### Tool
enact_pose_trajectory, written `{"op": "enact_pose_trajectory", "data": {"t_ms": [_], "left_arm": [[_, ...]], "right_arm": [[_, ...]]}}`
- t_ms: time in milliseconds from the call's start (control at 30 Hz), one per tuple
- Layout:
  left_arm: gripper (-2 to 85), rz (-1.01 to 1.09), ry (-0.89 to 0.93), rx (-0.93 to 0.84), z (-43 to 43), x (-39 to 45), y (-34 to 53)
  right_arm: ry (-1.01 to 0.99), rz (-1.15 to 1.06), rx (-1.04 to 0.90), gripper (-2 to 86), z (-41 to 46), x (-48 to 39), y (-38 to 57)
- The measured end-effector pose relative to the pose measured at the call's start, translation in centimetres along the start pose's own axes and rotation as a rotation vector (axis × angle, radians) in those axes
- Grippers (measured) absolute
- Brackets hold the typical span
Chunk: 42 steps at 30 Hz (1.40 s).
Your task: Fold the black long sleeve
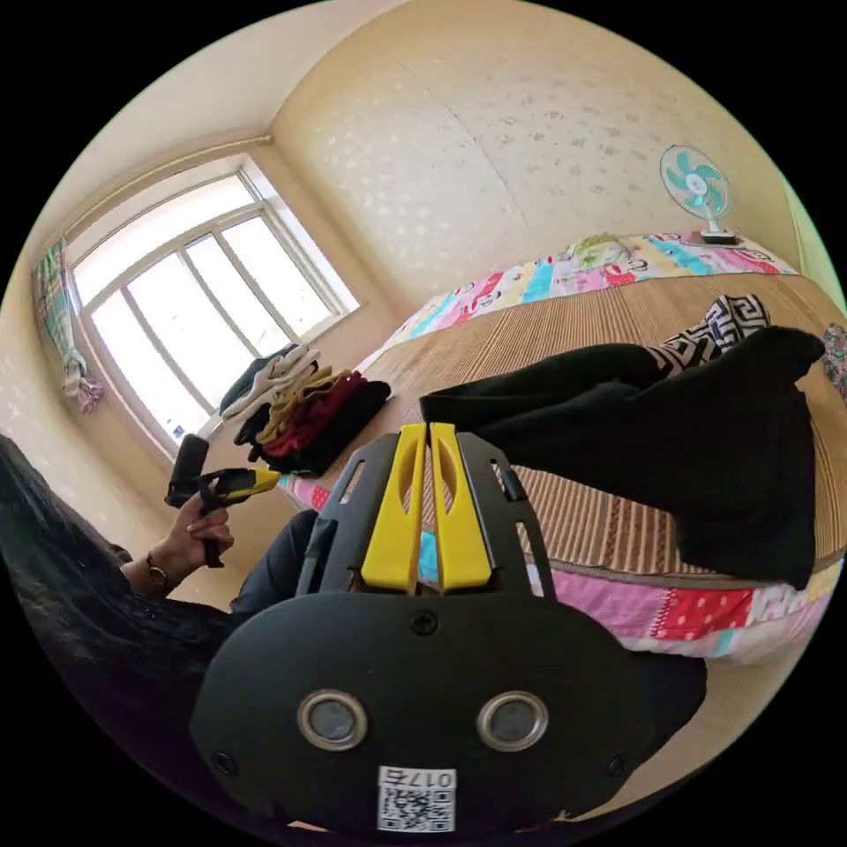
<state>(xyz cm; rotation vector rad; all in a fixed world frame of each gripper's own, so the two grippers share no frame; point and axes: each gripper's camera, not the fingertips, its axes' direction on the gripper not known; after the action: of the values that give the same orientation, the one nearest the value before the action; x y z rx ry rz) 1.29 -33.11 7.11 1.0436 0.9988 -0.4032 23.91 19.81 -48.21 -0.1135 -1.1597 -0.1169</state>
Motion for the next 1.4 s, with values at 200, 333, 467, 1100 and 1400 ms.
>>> {"op": "enact_pose_trajectory", "data": {"t_ms": [200, 333, 467, 1100, 1400], "left_arm": [[8.7, -0.024, 0.035, -0.209, 6.1, -1.7, -4.3], [11.0, -0.131, -0.044, -0.372, 9.7, -5.4, -6.8], [11.2, -0.241, 0.155, -0.446, 12.1, -8.2, -6.0], [-0.6, 0.806, 1.669, -0.132, -24.4, 16.7, -11.7], [-0.6, 1.037, 1.476, -0.336, -34.3, 30.7, -6.9]], "right_arm": [[-0.290, 0.081, -0.266, 0.8, 5.3, -3.0, 6.3], [-0.270, 0.025, -0.285, 0.8, 2.7, -4.9, 6.8], [-0.376, -0.053, -0.194, 0.6, -2.9, -6.3, 5.6], [-0.661, -0.495, 0.322, 0.3, -21.5, -17.9, -0.3], [-0.418, -0.435, 0.276, 1.4, -22.7, -17.3, -2.9]]}}
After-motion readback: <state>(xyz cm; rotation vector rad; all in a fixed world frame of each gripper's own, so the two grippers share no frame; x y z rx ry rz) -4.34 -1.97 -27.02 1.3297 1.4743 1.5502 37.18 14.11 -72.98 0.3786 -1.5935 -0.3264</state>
